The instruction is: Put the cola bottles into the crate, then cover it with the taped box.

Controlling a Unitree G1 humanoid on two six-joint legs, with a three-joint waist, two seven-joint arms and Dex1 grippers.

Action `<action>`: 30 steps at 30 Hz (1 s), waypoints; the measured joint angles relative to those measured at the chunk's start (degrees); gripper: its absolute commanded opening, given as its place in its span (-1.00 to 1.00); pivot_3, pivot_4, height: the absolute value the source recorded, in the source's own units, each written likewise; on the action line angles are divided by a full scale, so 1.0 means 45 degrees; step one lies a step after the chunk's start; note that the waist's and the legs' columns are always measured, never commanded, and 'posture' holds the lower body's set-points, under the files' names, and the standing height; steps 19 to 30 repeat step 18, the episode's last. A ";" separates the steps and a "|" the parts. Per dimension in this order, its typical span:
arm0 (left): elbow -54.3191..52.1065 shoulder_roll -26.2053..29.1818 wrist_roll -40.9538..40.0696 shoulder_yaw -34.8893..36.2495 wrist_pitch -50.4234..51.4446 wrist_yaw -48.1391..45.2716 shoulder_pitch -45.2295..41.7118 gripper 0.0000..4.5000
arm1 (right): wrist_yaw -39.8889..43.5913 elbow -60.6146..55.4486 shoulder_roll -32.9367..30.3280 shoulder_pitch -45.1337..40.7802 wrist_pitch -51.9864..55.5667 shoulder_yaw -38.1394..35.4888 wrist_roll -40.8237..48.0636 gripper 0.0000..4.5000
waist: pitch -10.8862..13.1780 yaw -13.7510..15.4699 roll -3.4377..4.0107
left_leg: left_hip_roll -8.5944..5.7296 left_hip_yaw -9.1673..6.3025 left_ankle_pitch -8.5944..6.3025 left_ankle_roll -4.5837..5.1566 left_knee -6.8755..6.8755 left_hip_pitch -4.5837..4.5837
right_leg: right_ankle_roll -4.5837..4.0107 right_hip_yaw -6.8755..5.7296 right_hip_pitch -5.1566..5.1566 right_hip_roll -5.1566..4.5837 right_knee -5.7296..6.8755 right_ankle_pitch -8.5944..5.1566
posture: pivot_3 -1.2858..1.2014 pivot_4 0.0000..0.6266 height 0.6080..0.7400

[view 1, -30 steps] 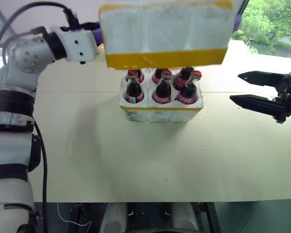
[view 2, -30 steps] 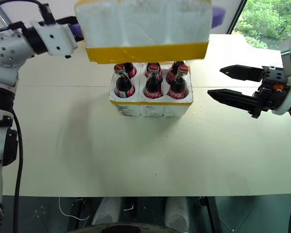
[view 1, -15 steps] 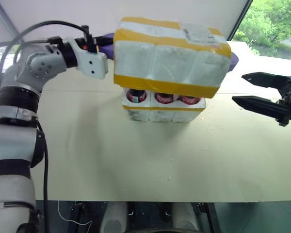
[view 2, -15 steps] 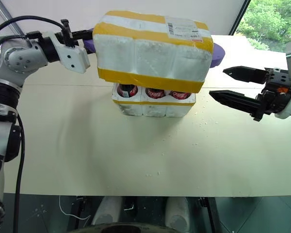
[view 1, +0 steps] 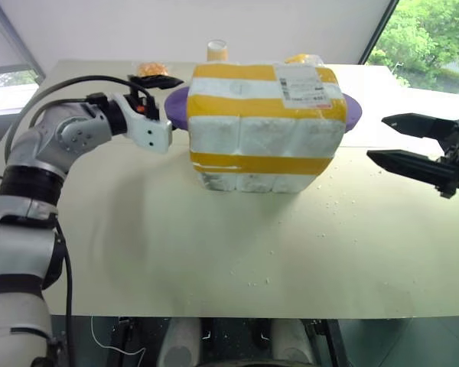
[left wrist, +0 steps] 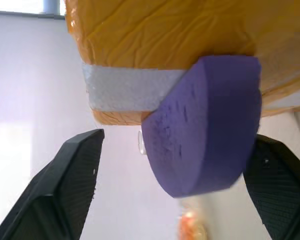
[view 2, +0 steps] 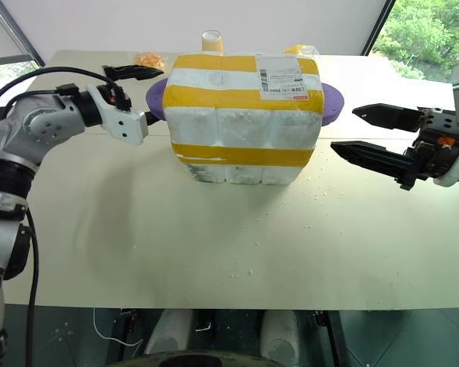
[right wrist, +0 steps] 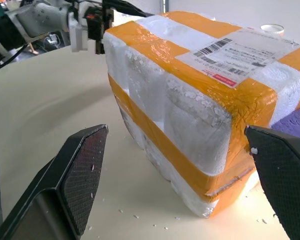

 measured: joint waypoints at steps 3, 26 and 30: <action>-0.2375 0.0293 -0.3574 0.0740 0.3011 -0.2536 0.1559 0.96 | 0.0122 0.0078 0.0000 0.0155 -0.0076 0.0007 -0.0099 1.00 | 0.0000 -0.0015 0.0003 | 0.0004 0.0001 0.0001 -0.0002 0.0002 0.0002 | 0.0000 0.0003 0.0002 0.0001 0.0000 0.0000 | 0.03 -0.52 1.00; -0.6996 0.4645 -1.4499 0.4705 1.9160 -0.9098 0.4964 0.96 | 0.1341 0.1068 0.0004 0.1321 -0.0838 0.0680 -0.1458 1.00 | -0.0004 0.0042 0.0023 | -0.0016 -0.0014 -0.0005 -0.0013 0.0007 0.0038 | 0.0023 0.0017 0.0052 0.0007 -0.0013 -0.0027 | 0.03 -0.52 1.00; -0.6996 0.4645 -1.4499 0.4705 1.9160 -0.9098 0.4964 0.96 | 0.1341 0.1068 0.0004 0.1321 -0.0838 0.0680 -0.1458 1.00 | -0.0004 0.0042 0.0023 | -0.0016 -0.0014 -0.0005 -0.0013 0.0007 0.0038 | 0.0023 0.0017 0.0052 0.0007 -0.0013 -0.0027 | 0.03 -0.52 1.00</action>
